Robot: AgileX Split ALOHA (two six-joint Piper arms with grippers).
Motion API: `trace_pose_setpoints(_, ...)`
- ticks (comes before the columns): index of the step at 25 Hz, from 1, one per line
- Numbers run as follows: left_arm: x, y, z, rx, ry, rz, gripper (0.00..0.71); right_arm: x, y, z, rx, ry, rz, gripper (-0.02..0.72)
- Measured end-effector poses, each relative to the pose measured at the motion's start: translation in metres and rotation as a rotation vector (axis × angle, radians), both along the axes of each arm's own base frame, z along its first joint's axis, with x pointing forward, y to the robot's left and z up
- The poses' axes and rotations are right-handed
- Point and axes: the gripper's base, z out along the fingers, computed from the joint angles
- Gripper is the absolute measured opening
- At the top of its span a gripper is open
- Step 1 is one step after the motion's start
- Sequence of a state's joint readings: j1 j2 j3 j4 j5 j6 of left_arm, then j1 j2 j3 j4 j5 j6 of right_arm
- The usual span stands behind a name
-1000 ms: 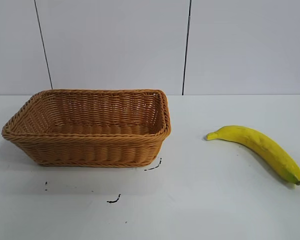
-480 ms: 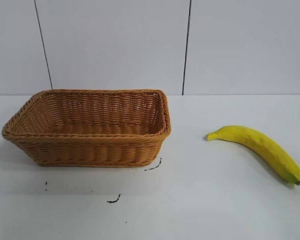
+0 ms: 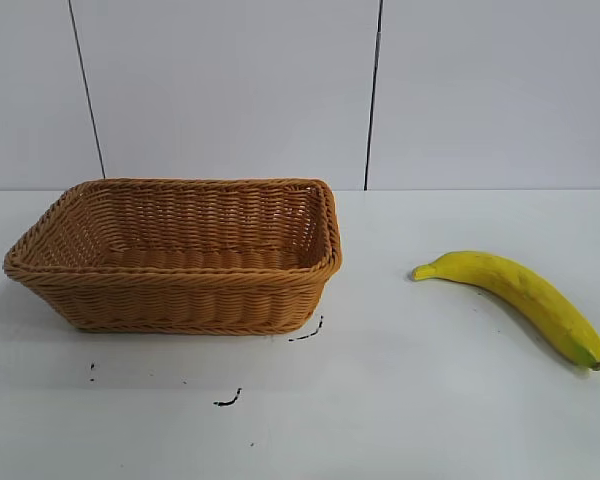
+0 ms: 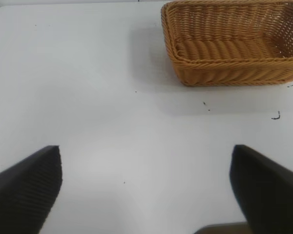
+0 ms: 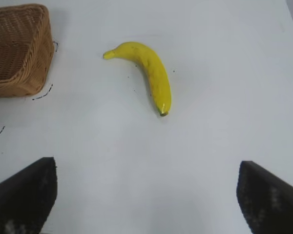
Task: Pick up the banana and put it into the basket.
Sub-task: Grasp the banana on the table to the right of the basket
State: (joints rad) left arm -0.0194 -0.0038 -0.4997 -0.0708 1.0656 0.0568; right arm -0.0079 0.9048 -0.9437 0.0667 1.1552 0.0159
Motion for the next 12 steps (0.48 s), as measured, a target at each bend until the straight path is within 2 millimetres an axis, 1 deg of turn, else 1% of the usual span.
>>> trace_pose_setpoints(2,0.0,0.0,0.0,0.0,0.0,0.0,0.693,0.025,0.0,0.003,-0.002,0.043,0.0,0.69)
trace_pose_setpoints(5,0.0,0.0,0.0,0.0,0.0,0.0,0.693,0.065,-0.001,-0.003,-0.006,0.117,0.003,0.69)
trace_pose_setpoints(8,0.0,0.0,0.0,0.0,0.0,0.0,0.693,0.103,-0.001,-0.015,-0.019,0.192,0.031,0.69)
trace_pose_setpoints(9,0.0,0.0,0.0,0.0,0.0,0.0,0.693,0.114,-0.001,-0.017,-0.027,0.204,0.048,0.69)
trace_pose_setpoints(12,0.0,0.0,0.0,0.0,0.0,0.0,0.693,0.148,-0.002,-0.033,-0.044,0.262,0.094,0.69)
